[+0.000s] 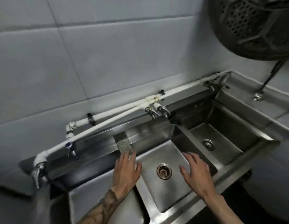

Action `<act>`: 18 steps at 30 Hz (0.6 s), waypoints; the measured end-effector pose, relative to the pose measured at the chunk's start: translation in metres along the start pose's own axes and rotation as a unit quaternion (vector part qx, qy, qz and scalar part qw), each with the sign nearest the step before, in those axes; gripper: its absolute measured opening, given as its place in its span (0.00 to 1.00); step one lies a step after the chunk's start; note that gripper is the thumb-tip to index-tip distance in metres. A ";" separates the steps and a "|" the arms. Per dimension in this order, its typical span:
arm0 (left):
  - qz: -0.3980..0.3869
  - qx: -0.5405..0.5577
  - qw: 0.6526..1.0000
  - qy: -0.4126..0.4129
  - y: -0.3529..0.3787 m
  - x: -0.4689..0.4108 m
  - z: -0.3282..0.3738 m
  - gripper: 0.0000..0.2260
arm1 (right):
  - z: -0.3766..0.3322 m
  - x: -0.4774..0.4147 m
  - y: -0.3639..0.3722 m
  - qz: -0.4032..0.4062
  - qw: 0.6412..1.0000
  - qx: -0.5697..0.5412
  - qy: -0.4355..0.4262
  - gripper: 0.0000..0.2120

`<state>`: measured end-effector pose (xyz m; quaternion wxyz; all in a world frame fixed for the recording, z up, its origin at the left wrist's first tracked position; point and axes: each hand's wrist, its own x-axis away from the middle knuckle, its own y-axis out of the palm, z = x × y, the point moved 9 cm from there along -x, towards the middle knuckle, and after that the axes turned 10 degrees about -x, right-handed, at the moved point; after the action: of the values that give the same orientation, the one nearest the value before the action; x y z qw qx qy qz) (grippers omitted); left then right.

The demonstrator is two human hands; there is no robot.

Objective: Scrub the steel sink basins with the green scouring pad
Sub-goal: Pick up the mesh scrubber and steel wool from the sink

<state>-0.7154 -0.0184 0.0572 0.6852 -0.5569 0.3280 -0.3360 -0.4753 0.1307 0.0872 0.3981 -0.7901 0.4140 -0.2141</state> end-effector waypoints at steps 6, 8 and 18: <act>-0.003 -0.004 0.996 -0.084 0.022 -0.042 -0.057 0.22 | 0.001 -0.105 0.034 -0.067 0.997 0.029 -0.028 0.27; 0.002 -0.005 0.994 -0.109 0.032 -0.056 -0.066 0.22 | 0.005 -0.141 0.043 -0.080 0.995 0.028 -0.042 0.26; -0.047 0.006 0.973 -0.227 0.127 -0.122 -0.085 0.23 | 0.079 -0.312 0.088 -0.133 0.987 0.062 -0.069 0.16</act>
<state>-0.8415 0.0559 -0.0728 0.7287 -0.6291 0.1353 -0.2344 -0.6417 0.3938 -0.0328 0.4422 -0.8248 0.2629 -0.2348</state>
